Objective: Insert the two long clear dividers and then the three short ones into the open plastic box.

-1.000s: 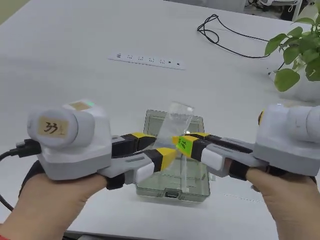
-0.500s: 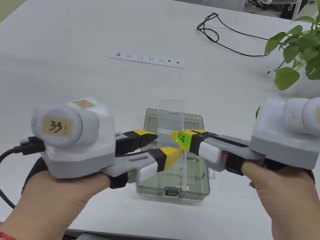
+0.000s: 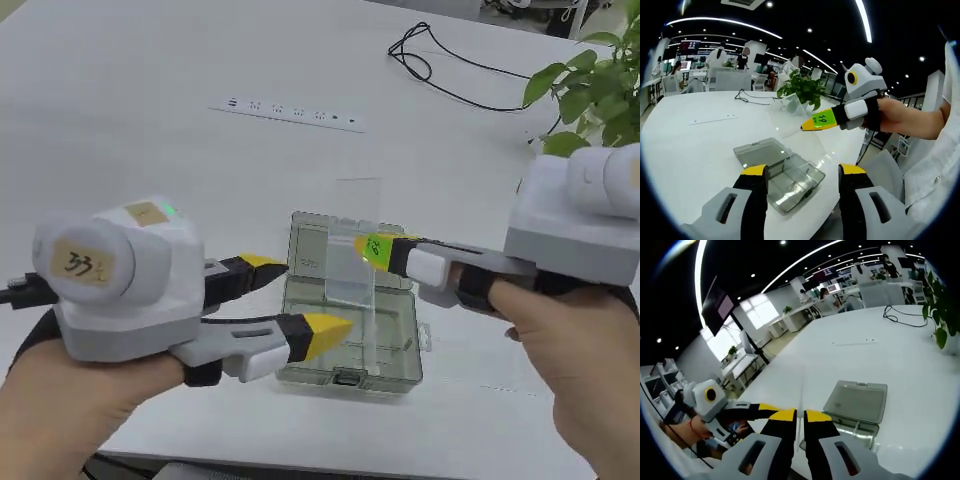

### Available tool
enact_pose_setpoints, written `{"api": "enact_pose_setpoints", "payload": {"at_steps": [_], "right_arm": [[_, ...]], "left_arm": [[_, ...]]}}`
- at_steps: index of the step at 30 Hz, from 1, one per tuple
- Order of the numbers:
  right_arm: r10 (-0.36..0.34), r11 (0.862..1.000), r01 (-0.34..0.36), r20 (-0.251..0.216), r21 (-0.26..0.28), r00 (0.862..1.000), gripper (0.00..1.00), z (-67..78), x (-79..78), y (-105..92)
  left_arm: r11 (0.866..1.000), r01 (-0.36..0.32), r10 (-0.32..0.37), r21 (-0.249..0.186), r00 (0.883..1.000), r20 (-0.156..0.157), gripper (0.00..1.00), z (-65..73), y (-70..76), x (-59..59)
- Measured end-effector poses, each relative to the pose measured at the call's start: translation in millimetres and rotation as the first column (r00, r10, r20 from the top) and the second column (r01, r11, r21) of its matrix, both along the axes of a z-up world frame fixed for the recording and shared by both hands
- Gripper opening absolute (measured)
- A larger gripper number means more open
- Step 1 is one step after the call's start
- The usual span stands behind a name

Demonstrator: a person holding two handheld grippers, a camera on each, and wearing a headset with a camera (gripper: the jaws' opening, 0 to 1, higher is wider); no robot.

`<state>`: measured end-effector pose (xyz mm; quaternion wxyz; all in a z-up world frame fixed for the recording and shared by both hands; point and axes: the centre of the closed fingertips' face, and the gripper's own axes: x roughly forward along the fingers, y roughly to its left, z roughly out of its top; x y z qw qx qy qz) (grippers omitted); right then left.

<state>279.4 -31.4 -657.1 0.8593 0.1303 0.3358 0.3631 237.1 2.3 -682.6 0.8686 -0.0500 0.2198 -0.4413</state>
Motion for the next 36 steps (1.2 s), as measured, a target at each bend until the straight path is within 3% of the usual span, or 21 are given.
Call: {"api": "enact_pose_setpoints", "payload": {"at_steps": [4, 6, 11, 15, 19, 24, 25, 29, 30, 36], "right_arm": [[-0.030, 0.999, 0.029, -0.035, -0.027, 0.999, 0.07, -5.5, 7.1, -0.5], [-0.048, 0.998, 0.045, -0.083, -0.037, 0.995, 0.07, -9.0, 8.0, 0.1], [-0.103, 0.990, 0.090, -0.116, -0.109, 0.988, 0.07, -14.7, 14.2, -2.6], [-0.130, 0.973, 0.094, -0.166, -0.209, 0.977, 0.07, -28.0, 14.4, -7.7], [-0.157, 0.965, 0.100, -0.228, -0.244, 0.961, 0.07, -38.7, 14.9, -9.0], [-0.194, 0.944, 0.087, -0.322, -0.319, 0.926, 0.06, -59.5, 6.5, -11.2], [-0.204, 0.938, 0.081, -0.350, -0.337, 0.914, 0.06, -65.0, 3.2, -12.1], [-0.238, 0.931, 0.090, -0.402, -0.352, 0.884, 0.06, -79.7, 1.4, -11.9], [-0.240, 0.931, 0.092, -0.403, -0.354, 0.883, 0.06, -82.8, 3.1, -12.2], [-0.265, 0.926, 0.090, -0.462, -0.367, 0.846, 0.06, -103.6, -1.2, -10.1]], "left_arm": [[0.998, 0.052, -0.053, 0.039, 0.999, 0.012, 0.67, -7.8, 10.7, -5.4], [0.995, 0.076, -0.078, 0.061, 0.997, 0.018, 0.73, -11.7, 15.1, -7.4], [0.987, 0.132, -0.137, 0.088, 0.989, 0.049, 0.89, -20.2, 24.5, -7.8], [0.976, 0.190, -0.199, 0.104, 0.977, 0.077, 0.96, -26.9, 26.2, -10.3], [0.960, 0.245, -0.259, 0.132, 0.961, 0.097, 1.00, -34.8, 25.9, -13.8], [0.951, 0.286, -0.298, 0.119, 0.950, 0.093, 1.00, -40.4, 26.6, -15.5], [0.949, 0.292, -0.304, 0.118, 0.948, 0.095, 1.00, -40.9, 26.7, -15.7], [0.942, 0.316, -0.327, 0.113, 0.940, 0.096, 1.00, -45.7, 27.3, -15.2], [0.941, 0.320, -0.330, 0.110, 0.939, 0.095, 1.00, -46.1, 27.3, -15.1], [0.938, 0.335, -0.342, 0.094, 0.936, 0.087, 1.00, -49.4, 26.5, -14.4]]}}
